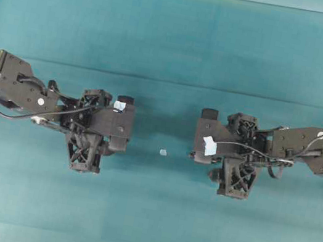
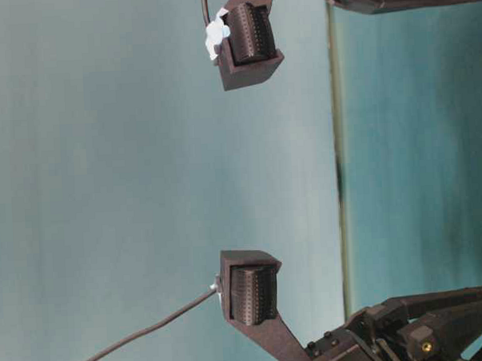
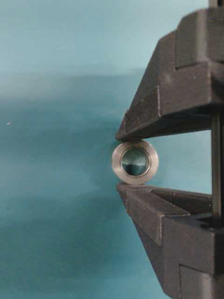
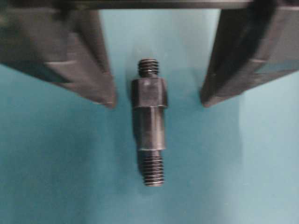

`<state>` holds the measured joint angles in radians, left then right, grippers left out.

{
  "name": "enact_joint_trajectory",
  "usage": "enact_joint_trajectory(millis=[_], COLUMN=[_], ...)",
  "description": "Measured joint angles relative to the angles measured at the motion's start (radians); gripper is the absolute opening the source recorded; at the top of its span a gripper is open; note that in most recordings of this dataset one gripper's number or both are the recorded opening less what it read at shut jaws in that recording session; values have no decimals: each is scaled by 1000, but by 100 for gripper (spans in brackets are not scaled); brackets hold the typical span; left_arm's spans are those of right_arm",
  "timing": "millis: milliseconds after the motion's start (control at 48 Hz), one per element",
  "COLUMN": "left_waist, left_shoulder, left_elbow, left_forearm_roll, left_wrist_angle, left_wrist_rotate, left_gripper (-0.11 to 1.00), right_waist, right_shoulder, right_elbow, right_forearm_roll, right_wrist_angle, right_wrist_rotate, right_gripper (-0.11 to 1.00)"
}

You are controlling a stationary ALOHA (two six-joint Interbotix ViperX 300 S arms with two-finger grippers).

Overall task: Insert the washer onto the shaft with both hands.
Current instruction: 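Lift the washer and shaft and bring both grippers toward the center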

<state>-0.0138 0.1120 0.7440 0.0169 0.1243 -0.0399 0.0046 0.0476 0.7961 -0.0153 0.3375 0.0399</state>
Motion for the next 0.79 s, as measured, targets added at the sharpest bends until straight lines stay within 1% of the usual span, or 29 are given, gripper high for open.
enact_joint_trajectory(millis=[83,229,791], left_waist=[0,0,-2], left_shoulder=[-2,0,-3], left_elbow=[0,-2,-3], left_forearm_roll=[0,0,-2], left_wrist_angle=[0,0,2], left_wrist_rotate=[3,2,3], left_gripper=[36,36,36], right_waist=[0,-2,0], right_shoulder=[0,0,0], right_elbow=[0,0,-5], right_forearm_roll=[0,-2,0], right_wrist_angle=[0,6,8], right_wrist_rotate=[0,0,0], right_gripper=[7,2,1])
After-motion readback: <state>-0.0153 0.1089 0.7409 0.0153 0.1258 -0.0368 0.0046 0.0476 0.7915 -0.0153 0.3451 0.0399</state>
